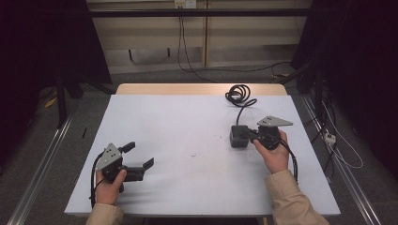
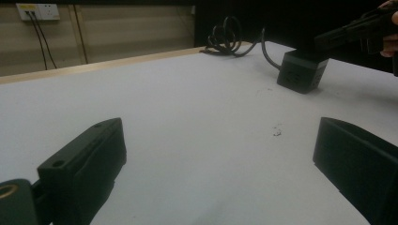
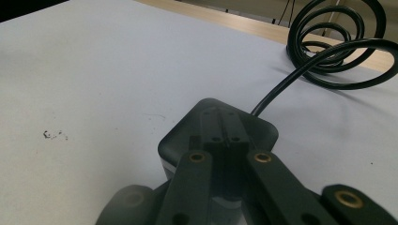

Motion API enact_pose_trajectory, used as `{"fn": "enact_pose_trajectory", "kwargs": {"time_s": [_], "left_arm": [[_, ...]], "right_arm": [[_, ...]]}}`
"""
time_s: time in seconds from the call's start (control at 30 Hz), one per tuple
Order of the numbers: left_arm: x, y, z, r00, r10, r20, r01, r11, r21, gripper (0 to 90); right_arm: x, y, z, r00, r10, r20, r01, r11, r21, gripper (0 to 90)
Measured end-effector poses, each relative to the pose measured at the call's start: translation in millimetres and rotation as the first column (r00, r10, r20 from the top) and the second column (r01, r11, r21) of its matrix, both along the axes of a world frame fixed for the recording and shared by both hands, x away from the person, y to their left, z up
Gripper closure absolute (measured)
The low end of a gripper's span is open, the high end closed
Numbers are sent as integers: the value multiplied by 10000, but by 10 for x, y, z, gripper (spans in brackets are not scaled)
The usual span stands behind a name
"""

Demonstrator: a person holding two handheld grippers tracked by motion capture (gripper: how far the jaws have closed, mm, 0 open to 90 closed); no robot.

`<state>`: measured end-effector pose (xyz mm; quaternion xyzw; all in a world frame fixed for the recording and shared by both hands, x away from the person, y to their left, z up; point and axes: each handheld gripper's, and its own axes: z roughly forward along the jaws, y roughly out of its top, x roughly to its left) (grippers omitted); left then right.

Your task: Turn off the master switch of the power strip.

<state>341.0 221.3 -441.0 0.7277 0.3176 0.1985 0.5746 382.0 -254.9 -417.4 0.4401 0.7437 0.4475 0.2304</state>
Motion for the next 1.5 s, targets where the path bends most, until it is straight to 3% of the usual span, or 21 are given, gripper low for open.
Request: {"fn": "enact_pose_trajectory", "kwargs": {"time_s": [1.5], "left_arm": [[-6, 2, -3, 10000, 7, -46, -7, 10000, 9, 27]], "right_arm": [[22, 38, -70, 10000, 56, -72, -58, 9997, -255, 900]]}}
